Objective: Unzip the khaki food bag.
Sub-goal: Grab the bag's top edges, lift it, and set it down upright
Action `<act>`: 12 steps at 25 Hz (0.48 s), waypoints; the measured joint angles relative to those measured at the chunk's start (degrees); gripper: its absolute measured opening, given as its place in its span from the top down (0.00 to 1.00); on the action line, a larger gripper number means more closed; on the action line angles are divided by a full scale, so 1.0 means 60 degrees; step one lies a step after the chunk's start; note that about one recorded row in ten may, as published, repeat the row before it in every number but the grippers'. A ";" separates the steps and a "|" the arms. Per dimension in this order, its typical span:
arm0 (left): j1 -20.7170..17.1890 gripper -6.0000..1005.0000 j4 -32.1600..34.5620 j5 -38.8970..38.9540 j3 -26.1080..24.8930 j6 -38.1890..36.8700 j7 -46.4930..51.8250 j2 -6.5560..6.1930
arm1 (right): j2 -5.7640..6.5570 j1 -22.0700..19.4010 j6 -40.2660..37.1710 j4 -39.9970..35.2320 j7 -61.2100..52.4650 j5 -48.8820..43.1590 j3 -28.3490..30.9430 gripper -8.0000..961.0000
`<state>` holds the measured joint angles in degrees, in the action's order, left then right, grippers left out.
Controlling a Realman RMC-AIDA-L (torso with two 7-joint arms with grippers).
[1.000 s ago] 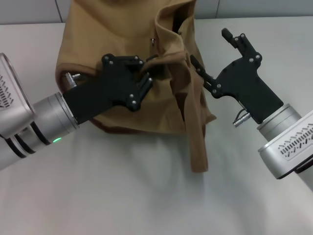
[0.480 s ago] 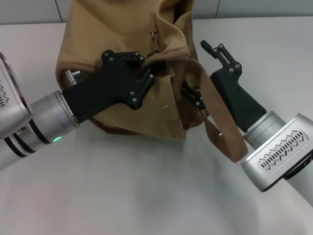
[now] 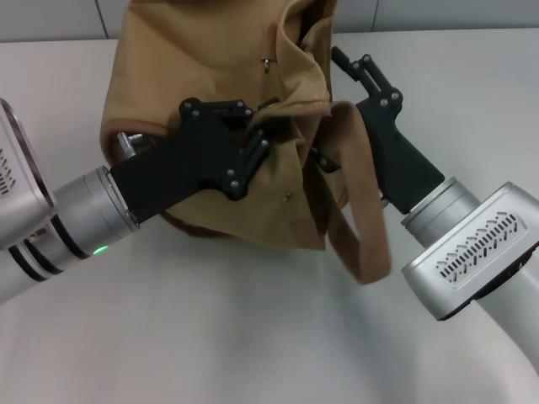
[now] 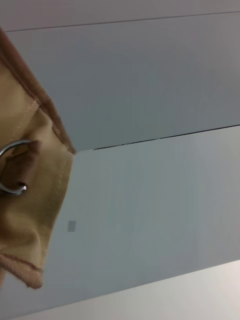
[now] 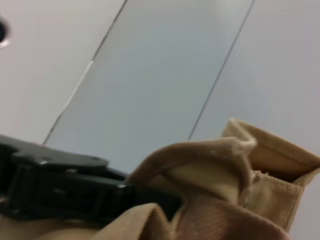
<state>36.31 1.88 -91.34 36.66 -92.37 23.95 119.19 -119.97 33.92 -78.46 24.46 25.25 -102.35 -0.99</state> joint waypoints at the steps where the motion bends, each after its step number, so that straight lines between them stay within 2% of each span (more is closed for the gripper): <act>1: -0.0024 0.93 -0.0004 -0.0002 0.0000 -0.0008 -0.0001 0.0000 | 0.0000 -0.0019 -0.0025 -0.0008 -0.0031 -0.0002 0.0033 0.14; 6: -0.0100 0.93 -0.0027 -0.0009 -0.0001 -0.0031 0.0003 -0.0001 | 0.0000 -0.0095 -0.0111 -0.0009 -0.0028 -0.0006 0.0154 0.14; 12: -0.0150 0.93 -0.0060 -0.0017 -0.0002 0.0054 0.0003 -0.0002 | 0.0002 -0.0266 -0.1016 -0.0073 -0.0138 -0.0004 0.0110 0.14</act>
<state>35.41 1.52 -91.44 36.65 -92.05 23.97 119.17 -119.96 32.32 -84.55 24.02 24.42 -102.37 -0.33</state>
